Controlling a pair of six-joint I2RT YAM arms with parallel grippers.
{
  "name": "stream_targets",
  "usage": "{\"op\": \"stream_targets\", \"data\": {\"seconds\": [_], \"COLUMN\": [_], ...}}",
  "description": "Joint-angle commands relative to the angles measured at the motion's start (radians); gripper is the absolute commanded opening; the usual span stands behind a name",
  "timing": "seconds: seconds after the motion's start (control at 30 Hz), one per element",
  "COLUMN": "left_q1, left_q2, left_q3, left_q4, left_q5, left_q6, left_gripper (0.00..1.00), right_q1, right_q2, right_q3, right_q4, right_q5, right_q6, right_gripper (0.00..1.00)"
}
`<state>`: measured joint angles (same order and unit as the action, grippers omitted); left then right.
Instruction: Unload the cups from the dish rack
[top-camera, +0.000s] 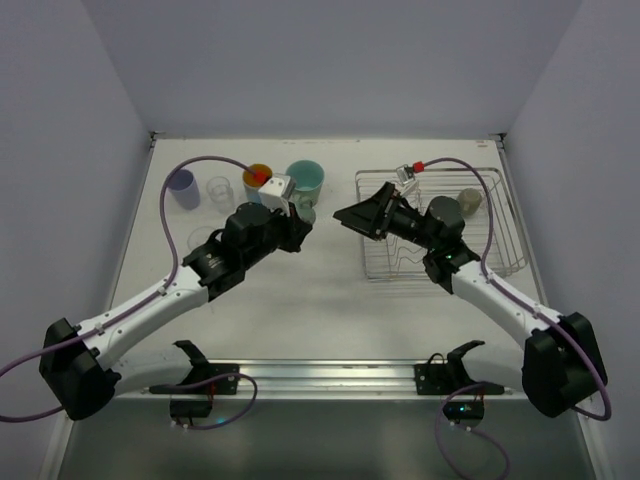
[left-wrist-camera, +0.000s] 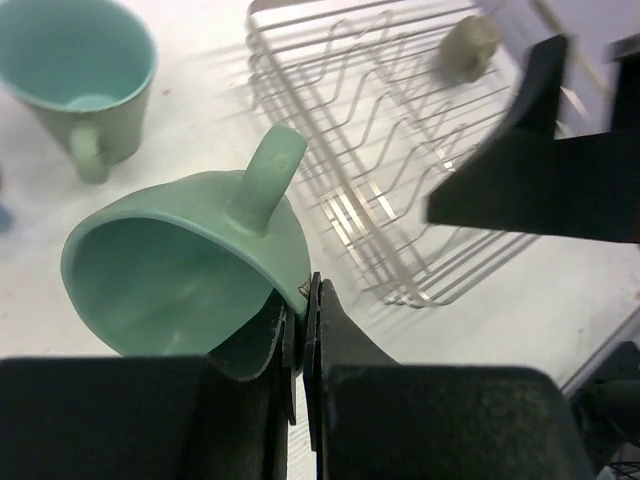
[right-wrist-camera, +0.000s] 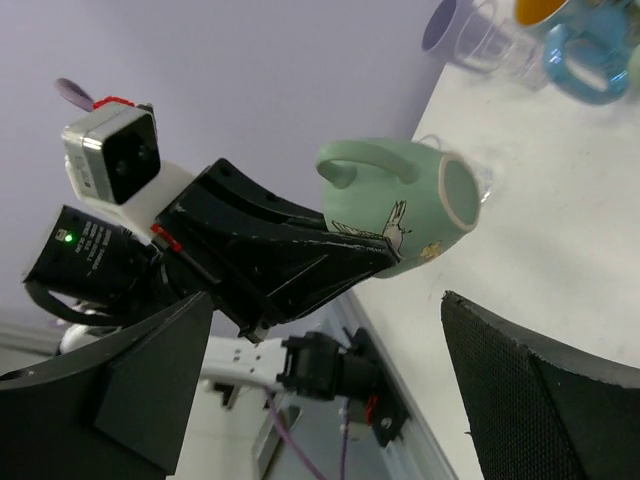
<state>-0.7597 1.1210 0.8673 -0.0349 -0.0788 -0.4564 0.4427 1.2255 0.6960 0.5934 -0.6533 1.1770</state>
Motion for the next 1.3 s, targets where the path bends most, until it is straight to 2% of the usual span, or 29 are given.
{"op": "stream_targets", "data": {"seconds": [0.0,0.1,0.27,0.43,0.57,0.7,0.93,1.1,1.23,1.27], "left_q1": [0.002,0.003,0.068,0.206,0.237,0.267,0.277,0.278,0.278,0.277], "left_q2": [0.014,0.080,0.209,0.276,0.310,0.371,0.459,0.500,0.510,0.510], "left_q3": [0.132,0.197,0.239,0.236,0.246,0.228,0.220,0.242,0.246,0.246], "left_q4": [-0.246,-0.412,-0.563,-0.569,-0.570,-0.550,-0.542,-0.571,-0.582,-0.583], "left_q5": [-0.140,-0.220,-0.196,-0.073,-0.069,0.000,-0.009,-0.047,-0.101,-0.111], "left_q6": [0.058,0.068,0.073,0.094,0.107,0.099,0.114,0.137,0.147,0.147], "left_gripper": [0.00,0.00,0.00,0.00,0.00,0.00,0.00,0.10,0.21,0.26], "right_q1": [-0.002,-0.002,-0.002,-0.002,-0.002,-0.001,-0.002,-0.002,-0.002,-0.002], "right_q2": [-0.116,-0.207,-0.291,-0.343,-0.373,-0.382,-0.377,-0.396,-0.388,-0.385], "right_q3": [0.026,0.031,0.013,-0.029,-0.049,-0.056,-0.062,-0.076,-0.078,-0.076], "right_q4": [-0.232,-0.370,-0.478,-0.532,-0.560,-0.564,-0.569,-0.552,-0.550,-0.552], "right_q5": [0.141,0.245,0.334,0.369,0.402,0.414,0.412,0.423,0.434,0.437], "right_q6": [-0.205,-0.322,-0.418,-0.481,-0.513,-0.531,-0.544,-0.539,-0.540,-0.545], "right_gripper": [0.99,0.99,0.99,0.99,0.99,0.99,0.99,0.99,0.99,0.99]}}
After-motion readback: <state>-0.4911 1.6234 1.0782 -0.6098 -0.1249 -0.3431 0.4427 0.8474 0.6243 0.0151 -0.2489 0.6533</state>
